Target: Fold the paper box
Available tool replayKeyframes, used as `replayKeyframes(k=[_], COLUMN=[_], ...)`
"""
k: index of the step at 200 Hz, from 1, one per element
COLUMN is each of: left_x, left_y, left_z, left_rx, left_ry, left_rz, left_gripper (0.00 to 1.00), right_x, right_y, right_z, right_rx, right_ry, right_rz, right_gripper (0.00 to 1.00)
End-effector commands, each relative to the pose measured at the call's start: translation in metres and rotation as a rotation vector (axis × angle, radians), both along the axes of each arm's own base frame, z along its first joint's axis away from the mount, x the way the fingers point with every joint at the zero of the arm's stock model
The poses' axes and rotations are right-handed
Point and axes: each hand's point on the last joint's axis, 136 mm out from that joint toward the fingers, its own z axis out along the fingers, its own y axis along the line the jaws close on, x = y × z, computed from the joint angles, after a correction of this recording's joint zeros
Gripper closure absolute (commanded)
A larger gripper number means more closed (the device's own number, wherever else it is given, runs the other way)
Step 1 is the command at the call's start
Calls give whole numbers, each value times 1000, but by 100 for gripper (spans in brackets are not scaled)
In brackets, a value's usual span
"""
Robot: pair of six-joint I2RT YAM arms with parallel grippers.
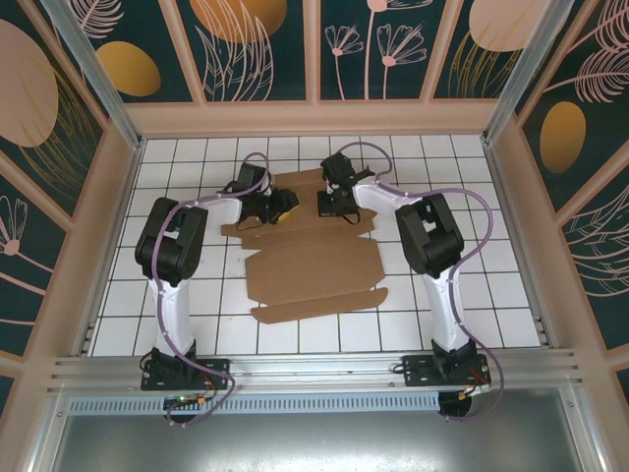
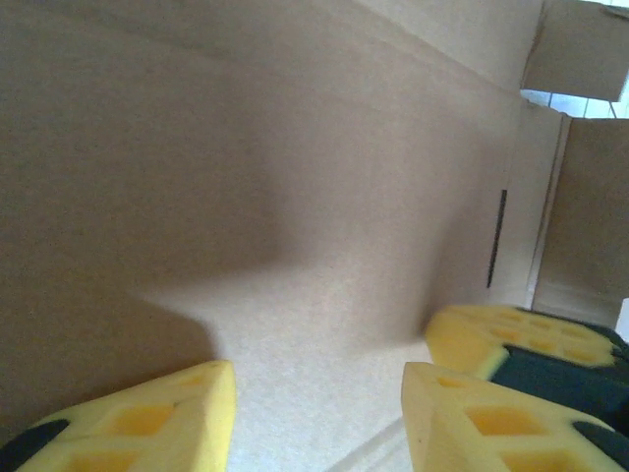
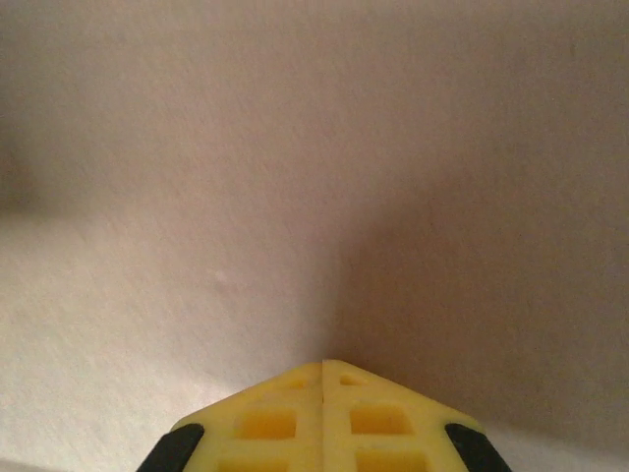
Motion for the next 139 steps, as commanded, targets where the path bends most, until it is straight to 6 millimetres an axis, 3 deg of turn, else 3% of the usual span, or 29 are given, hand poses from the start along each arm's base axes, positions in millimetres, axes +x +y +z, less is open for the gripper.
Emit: replayKeyframes(k=[1,25,50,62,75,97,121,139], left_x=[4,11,20,20,18,8,-3,-2], left_y=[-2,21,88,122,156,201,220,214], left_z=[28,75,114,120,117,92,58,43], left_rx=[-6,29,155,211,265,336,391,331], left_ry=[-36,-132,-199,-202,-196,-163,-121,-131], left_rz=[-70,-90,-7,48,116,224,254,232], left_gripper=[48,41,33,19,13,12,11,12], right_x=[-13,-20,-24,-25,-26,-28,-29,-31], right_y=[-10,-16,-20,-21,-22,-22,-22,-21], right_z=[-33,-48,-56,-59,-60,-63,-64,-67], right_rx=[-94,-137,-156,-161,-161,-159,-150,-139], right_ry=[90,118,126,128,128,130,128,137], right_rz=[-22,-22,-21,-19,-17,-11,-7,-1], right_gripper=[100,100,100,100,100,100,100,100])
